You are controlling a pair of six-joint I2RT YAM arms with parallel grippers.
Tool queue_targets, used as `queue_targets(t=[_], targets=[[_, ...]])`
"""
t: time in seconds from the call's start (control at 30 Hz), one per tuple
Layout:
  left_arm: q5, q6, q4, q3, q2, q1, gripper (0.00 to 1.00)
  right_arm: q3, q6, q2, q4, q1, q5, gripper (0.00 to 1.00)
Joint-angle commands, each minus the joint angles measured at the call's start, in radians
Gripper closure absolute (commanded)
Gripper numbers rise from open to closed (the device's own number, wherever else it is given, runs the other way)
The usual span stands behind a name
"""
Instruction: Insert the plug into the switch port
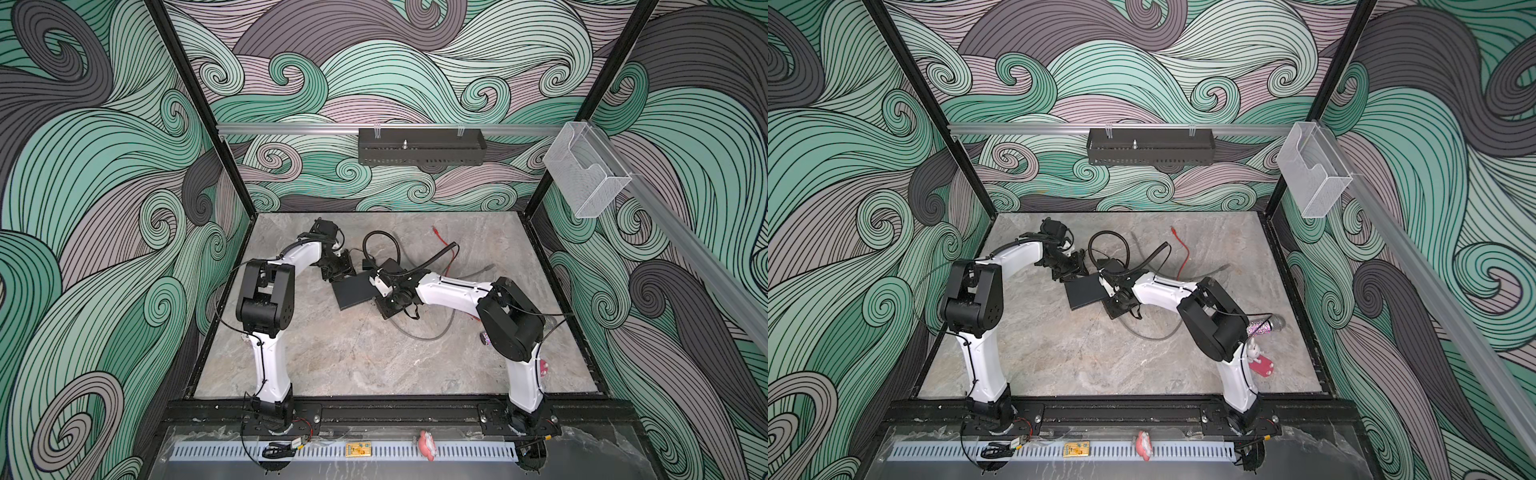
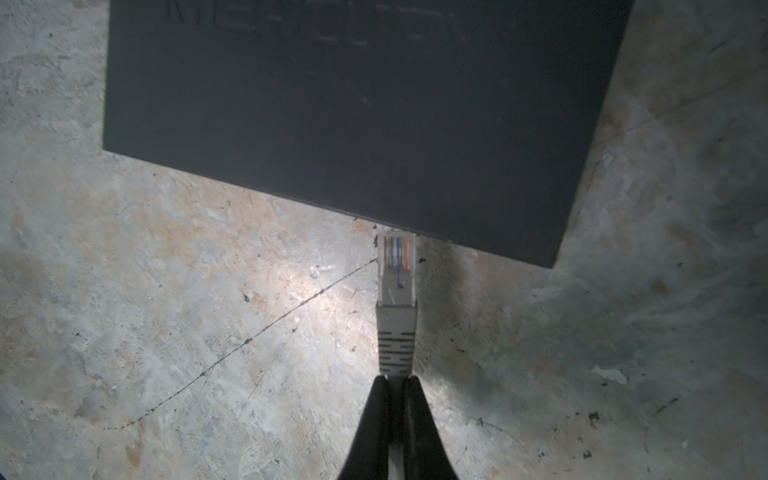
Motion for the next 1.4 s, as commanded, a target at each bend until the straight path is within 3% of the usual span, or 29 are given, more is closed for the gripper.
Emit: queue_targets(t=[0.0, 1.37], targets=[[-0.018, -0.013, -0.027, -0.034, 0.014, -0.011, 0.52, 0.03, 0.004, 0.033, -0.011, 0.004, 0.005, 0.92], [-0.014, -0.03, 0.004, -0.067, 0.025, -0.035, 0.52, 0.077, -0.005, 0.002, -0.035, 0.01, 0.012, 0.92]])
